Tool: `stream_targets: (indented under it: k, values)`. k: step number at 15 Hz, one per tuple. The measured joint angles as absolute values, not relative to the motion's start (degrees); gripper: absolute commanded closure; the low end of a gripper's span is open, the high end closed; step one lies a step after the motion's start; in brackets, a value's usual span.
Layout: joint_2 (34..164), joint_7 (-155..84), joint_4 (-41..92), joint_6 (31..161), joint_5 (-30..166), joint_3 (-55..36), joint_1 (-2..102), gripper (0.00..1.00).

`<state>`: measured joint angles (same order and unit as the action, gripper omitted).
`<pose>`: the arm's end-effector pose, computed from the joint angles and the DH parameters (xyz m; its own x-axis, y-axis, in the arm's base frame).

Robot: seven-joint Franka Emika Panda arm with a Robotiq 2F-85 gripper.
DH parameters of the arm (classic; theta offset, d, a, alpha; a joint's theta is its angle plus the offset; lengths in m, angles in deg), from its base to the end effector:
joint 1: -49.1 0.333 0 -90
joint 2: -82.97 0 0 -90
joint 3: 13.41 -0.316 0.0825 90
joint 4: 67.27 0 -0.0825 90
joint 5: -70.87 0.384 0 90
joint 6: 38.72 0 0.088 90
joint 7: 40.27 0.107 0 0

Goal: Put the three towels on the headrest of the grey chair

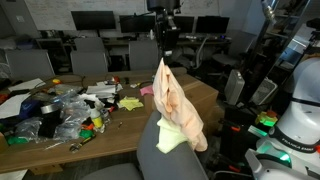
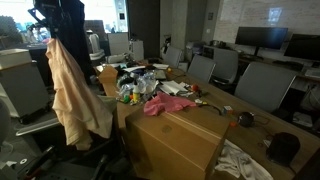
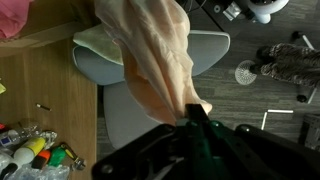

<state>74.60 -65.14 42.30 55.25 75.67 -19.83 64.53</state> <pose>0.4621 0.1975 0.5465 0.6890 0.7195 -0.0874 0.7107 -0.6943 -0.1131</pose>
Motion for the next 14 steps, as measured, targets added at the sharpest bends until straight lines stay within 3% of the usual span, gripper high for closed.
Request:
stream_targets:
  k: [14]
  values:
    - [82.3, -59.3, 38.9, 55.3, 74.0, -24.4, 64.5, 1.0]
